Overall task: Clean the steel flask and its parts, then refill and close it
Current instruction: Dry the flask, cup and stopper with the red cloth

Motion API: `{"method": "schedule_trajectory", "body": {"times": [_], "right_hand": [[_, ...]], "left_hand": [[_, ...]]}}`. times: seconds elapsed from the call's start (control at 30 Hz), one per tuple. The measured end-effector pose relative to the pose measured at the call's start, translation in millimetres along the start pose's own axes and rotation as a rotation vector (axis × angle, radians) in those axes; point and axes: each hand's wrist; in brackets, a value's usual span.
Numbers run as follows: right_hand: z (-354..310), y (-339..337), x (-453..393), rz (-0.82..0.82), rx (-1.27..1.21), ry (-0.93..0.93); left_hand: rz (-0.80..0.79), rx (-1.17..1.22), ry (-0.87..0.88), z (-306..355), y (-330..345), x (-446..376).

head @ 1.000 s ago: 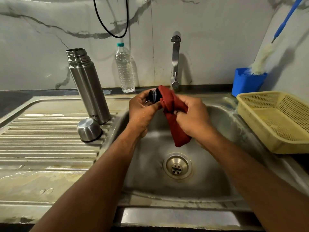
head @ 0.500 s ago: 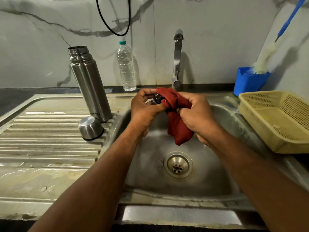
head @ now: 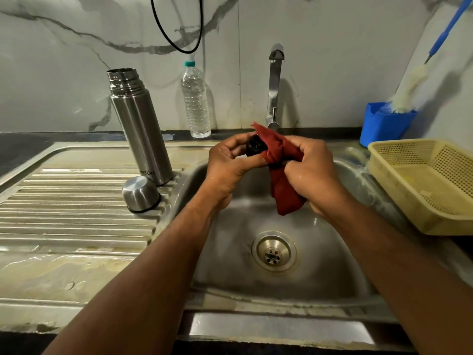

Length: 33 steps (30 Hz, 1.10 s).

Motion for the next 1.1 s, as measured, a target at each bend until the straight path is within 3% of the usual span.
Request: {"method": "schedule_trajectory", "body": {"times": [0.13,0.33,0.6,0.7,0.8,0.97,1.1], "right_hand": [[4.4,-1.5,0.2,0.027,-0.071,0.127],[2.1,-0.6,1.3,-0.037,-0.013,0.100],[10.9,-4.3,-8.1,0.038,-0.290,0.432],[15.2,-5.2,-9.1,0.043,-0.311,0.487],[10.8,-3.5,-7.1,0.045,-0.212,0.323],[3.3,4.2,1.7,-0.037,0.250,-0.093],[2.3,5.7,3.3,-0.001,0.328,-0.149]], "left_hand": [[0.040,-0.303,-0.062,-14.0,1.3,0.0],[-0.033,-0.055,-0.034,-8.1,-1.1,1.8],[-0.077,0.147,-0.012,-0.8,6.3,2.6],[-0.063,0.117,-0.018,-1.5,6.9,2.5],[-0.013,0.015,-0.040,-7.7,6.0,1.2],[0.101,-0.108,-0.025,-8.4,3.3,1.2],[0.084,-0.083,-0.006,0.0,4.1,1.9]]}}
Point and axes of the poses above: each hand's wrist, its own x-axis away from the middle knuckle, its own y-axis out of the palm, z = x × y, and after that the axes turned 12 degrees about -z, right-handed
